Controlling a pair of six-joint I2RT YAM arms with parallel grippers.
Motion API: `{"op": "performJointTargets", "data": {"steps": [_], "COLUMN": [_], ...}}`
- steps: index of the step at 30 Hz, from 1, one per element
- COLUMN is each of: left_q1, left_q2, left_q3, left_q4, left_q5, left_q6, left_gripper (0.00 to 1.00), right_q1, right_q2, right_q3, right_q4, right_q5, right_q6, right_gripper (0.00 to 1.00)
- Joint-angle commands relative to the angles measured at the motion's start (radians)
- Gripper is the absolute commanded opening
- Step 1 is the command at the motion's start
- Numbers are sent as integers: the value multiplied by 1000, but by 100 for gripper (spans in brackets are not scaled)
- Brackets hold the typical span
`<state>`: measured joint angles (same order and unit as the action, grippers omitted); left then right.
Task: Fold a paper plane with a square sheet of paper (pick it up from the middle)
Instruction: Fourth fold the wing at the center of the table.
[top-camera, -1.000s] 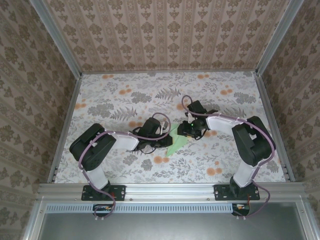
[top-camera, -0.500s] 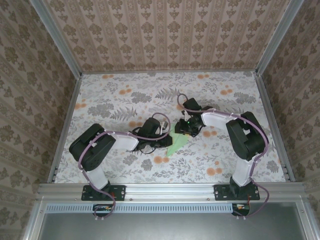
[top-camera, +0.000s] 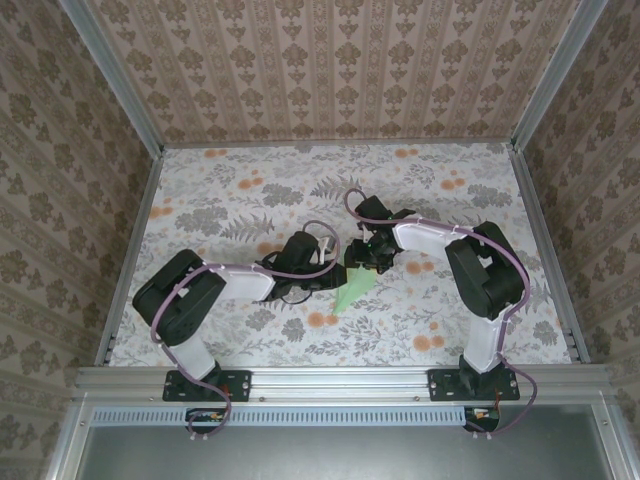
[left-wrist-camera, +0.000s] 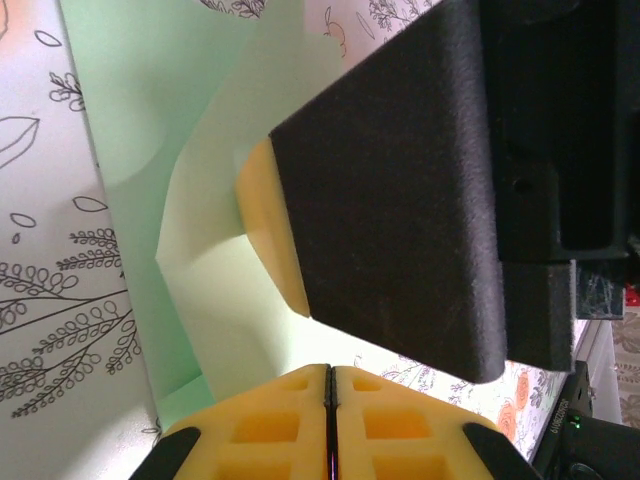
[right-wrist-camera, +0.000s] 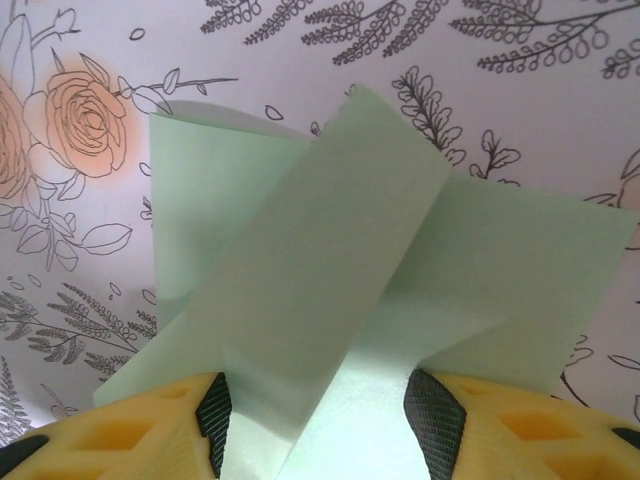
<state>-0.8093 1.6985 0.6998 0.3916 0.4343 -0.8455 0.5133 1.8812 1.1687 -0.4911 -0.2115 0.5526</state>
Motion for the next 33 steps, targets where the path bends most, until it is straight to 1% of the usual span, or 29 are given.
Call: {"op": "performJointTargets", "data": {"steps": [1, 11, 17, 21, 33], "left_q1": [6, 7, 8, 10, 13], "left_q2": [21, 30, 36, 35, 42], "left_q3": [23, 22, 23, 19, 21], "left_q4": [12, -57, -88, -97, -114], "left_q5": [12, -27, -44, -51, -57], "left_q6": [-9, -3, -4, -6, -10], "left_gripper": [10, 5, 4, 4, 3], "right_q1": [4, 5, 2, -5, -35], "right_q2": [90, 101, 62, 25, -16], "right_q3": [-31, -32, -45, -73, -127], "right_q4": [-90, -85, -52, 10, 71], "right_q5": [85, 64, 3, -58, -143], "right_q6": [9, 16, 6, -10, -60], "right_gripper": [59, 61, 62, 64, 66]}}
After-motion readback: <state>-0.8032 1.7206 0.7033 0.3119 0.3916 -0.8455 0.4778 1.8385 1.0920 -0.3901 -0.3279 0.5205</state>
